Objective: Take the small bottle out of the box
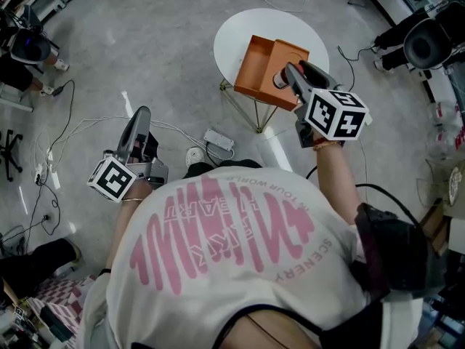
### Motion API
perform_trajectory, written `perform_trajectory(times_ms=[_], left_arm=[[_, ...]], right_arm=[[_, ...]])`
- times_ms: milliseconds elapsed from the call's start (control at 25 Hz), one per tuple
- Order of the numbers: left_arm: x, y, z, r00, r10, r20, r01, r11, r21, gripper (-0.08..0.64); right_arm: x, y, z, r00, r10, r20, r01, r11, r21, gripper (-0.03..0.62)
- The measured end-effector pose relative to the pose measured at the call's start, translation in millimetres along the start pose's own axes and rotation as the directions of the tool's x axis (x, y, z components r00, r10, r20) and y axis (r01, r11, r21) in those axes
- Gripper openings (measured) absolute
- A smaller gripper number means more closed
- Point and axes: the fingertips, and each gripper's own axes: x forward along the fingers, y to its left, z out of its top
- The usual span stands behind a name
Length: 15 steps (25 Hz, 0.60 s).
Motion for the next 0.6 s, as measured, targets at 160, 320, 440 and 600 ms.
perform_trajectory(times_ms=[160,320,440,600], left_arm=[[1,-15,-18,1.000,-0.011,-0.010,0.011,1.000,-0.003,0.008],[-1,-29,-28,1.000,-0.025,-0.014,0.025,1.000,-0.004,0.008],[0,-37,-31,0.999,-0.045,-0.030,0.045,0.999,-0.003,0.008],[-5,-39,-35,0.995,-0.074,-0.065,0.074,0.997,-0.004,0.008]], right_arm=[[-23,-8,-15,1.000,-0.009,-0.006,0.009,1.000,0.012,0.138],[-47,-13,-29,1.000,-0.017,-0.020,0.018,1.000,0.019,0.138],[-60,-15,-35,0.999,-0.042,-0.015,0.042,0.999,0.031,0.137],[-74,-9,-54,0.997,-0.071,-0.022,0.072,0.996,0.052,0.138]])
